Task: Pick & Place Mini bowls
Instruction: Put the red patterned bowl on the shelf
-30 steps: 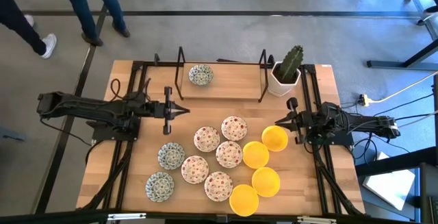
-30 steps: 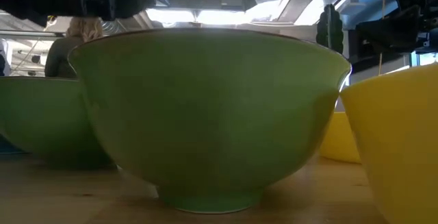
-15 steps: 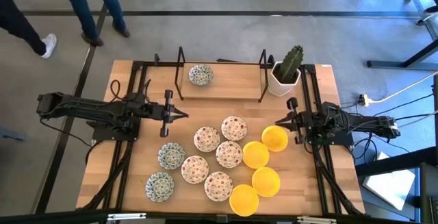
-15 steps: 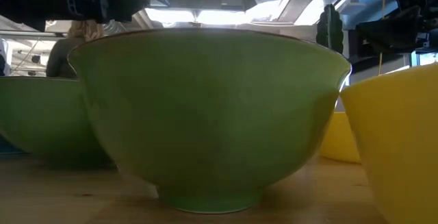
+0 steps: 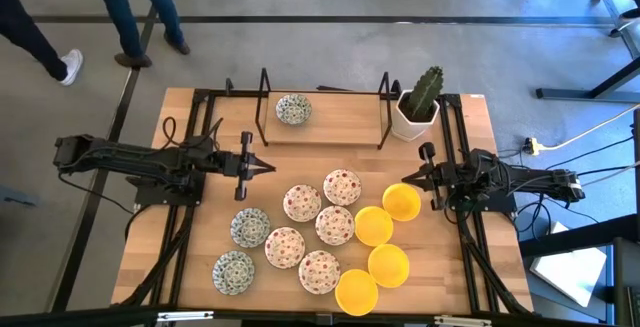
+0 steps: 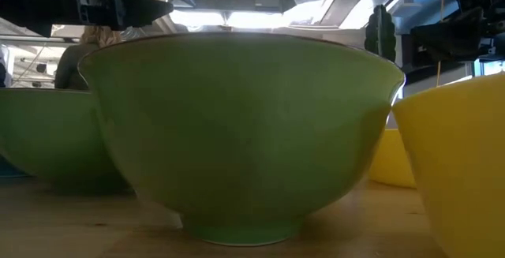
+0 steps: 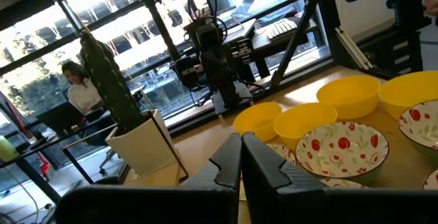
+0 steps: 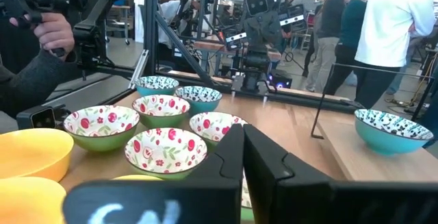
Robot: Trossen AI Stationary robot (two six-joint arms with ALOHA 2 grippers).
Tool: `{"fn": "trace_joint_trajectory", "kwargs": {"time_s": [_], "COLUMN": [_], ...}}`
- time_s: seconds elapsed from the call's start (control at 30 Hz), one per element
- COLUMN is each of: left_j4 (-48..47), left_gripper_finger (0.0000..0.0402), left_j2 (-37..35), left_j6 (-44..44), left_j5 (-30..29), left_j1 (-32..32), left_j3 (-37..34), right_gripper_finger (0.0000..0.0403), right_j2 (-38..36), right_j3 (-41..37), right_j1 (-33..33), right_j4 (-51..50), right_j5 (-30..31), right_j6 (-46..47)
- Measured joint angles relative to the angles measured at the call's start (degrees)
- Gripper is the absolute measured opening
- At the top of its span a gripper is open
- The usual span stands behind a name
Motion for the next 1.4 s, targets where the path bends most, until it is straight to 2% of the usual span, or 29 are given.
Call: {"fn": "trace_joint_trajectory", "kwargs": {"time_s": [0.13, 0.33, 0.53, 0.67, 0.77, 0.97, 1.1, 1.17, 1.27, 1.4], "left_j4": [0.0, 0.0, 0.0, 0.0, 0.0, 0.0, -0.2, -0.9, -1.6, -1.7], "left_gripper_finger": [0.001, 0.0006, 0.001, 0.0009, 0.0006, 0.001, 0.0011, 0.0009, 0.0006, 0.0004], "left_j2": [0.0, 0.0, 0.0, 0.0, 0.0, 0.0, 0.0, 0.0, 0.0, 0.0], "left_j6": [0.0, 0.0, 0.0, 0.0, 0.0, 0.0, -0.4, -0.4, -0.4, -0.4], "left_j5": [0.0, 0.0, 0.0, 0.0, 0.0, 0.0, 0.0, 0.0, 0.0, 0.1], "left_j1": [0.0, 0.0, 0.0, 0.0, 0.0, 0.0, 0.0, 0.0, 0.0, 0.0], "left_j3": [0.0, 0.0, 0.0, 0.0, 0.0, 0.0, 0.0, 0.0, 0.0, 0.0], "right_gripper_finger": [0.0011, 0.0011, 0.0005, 0.0005, 0.0004, 0.002, 0.0042, 0.0056, 0.0084, 0.0128], "right_j2": [0.0, 0.8, 8.5, 18.7, 29.2, 52.6, 66.0, 71.3, 78.6, 85.5], "right_j3": [0.0, 0.1, 6.0, 13.9, 22.3, 43.3, 56.4, 62.6, 69.5, 75.6], "right_j1": [0.0, 0.0, 0.4, 1.0, 1.4, 1.7, 1.7, 1.6, 1.0, -1.0], "right_j4": [0.6, 10.7, 12.6, 9.8, 5.1, -13.9, -26.8, -29.6, -37.7, -40.7], "right_j5": [-0.1, -0.6, -0.3, 3.5, 6.4, 8.5, 8.7, 9.7, 13.2, 14.1], "right_j6": [4.3, 6.3, 5.4, 4.0, 4.4, 3.8, -0.2, -2.6, -7.2, -12.5]}}
